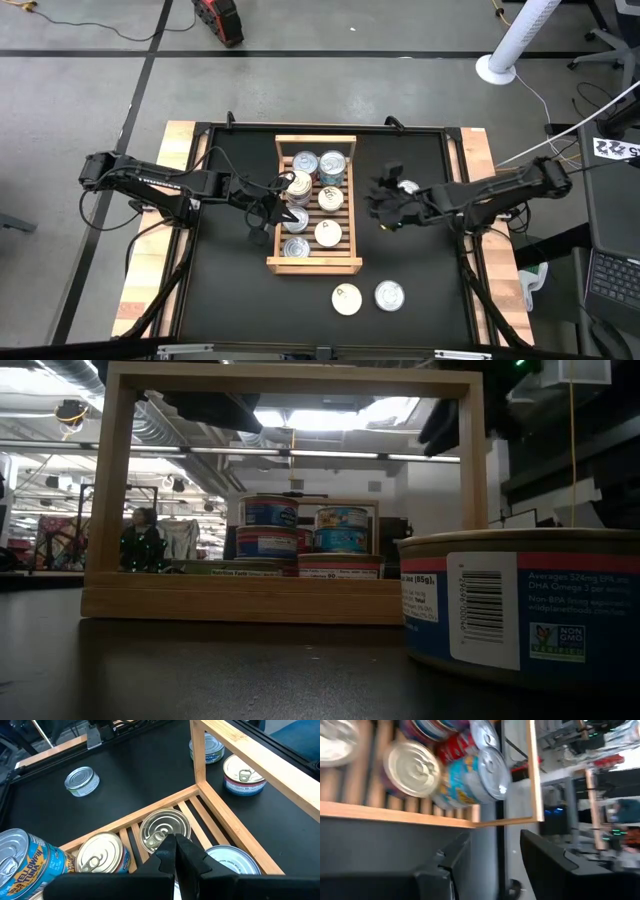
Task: Stack canned seafood by type on shelf
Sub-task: Stack the green tuna can on top of the other green tuna can on the shelf
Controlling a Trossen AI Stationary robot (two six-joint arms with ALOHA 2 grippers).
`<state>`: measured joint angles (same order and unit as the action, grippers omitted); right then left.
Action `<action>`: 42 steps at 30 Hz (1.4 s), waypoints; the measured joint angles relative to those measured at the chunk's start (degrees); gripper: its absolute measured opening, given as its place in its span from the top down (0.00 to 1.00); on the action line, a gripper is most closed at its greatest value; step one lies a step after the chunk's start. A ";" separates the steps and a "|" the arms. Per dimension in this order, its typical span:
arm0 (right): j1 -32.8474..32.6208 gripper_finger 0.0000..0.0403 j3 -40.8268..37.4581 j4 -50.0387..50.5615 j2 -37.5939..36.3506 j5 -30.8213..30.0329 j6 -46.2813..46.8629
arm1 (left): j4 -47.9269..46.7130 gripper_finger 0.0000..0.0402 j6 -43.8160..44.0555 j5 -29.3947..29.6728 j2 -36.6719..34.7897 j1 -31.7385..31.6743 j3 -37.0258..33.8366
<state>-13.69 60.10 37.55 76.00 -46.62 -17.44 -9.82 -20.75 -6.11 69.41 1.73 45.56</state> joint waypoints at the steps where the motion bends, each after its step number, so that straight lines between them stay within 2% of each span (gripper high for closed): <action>1: -1.14 0.58 0.01 0.94 -0.66 0.78 2.27 | 0.00 1.00 0.00 0.00 0.00 -0.02 0.00; 5: -5.74 0.58 0.00 3.26 -2.28 8.28 12.41 | 0.01 1.00 0.03 0.00 0.00 0.00 0.00; 14: -15.00 0.58 0.00 3.50 -2.36 38.33 32.09 | 0.04 1.00 1.44 0.00 0.00 -0.01 0.00; 17: -18.37 0.58 0.00 2.79 -2.24 43.39 42.35 | 0.08 1.00 1.47 0.00 0.00 -0.02 0.00; 22: -24.85 0.59 0.02 2.22 -0.76 44.27 54.86 | 0.09 1.00 2.83 0.00 0.00 -0.01 0.00; 26: -29.80 0.59 0.02 0.79 2.17 44.21 60.15 | 0.08 1.00 4.68 0.00 0.00 -0.02 0.00; 33: -35.15 0.59 0.02 -1.94 8.79 44.19 60.81 | 0.06 1.00 4.98 -0.01 0.00 0.00 0.00; 42: -36.33 0.59 0.00 -1.92 15.93 44.05 59.45 | 0.04 1.00 4.98 0.00 0.00 -0.01 0.00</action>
<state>-50.02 60.10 35.63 91.93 -2.57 42.01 -9.78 -15.77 -6.11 69.41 1.72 45.56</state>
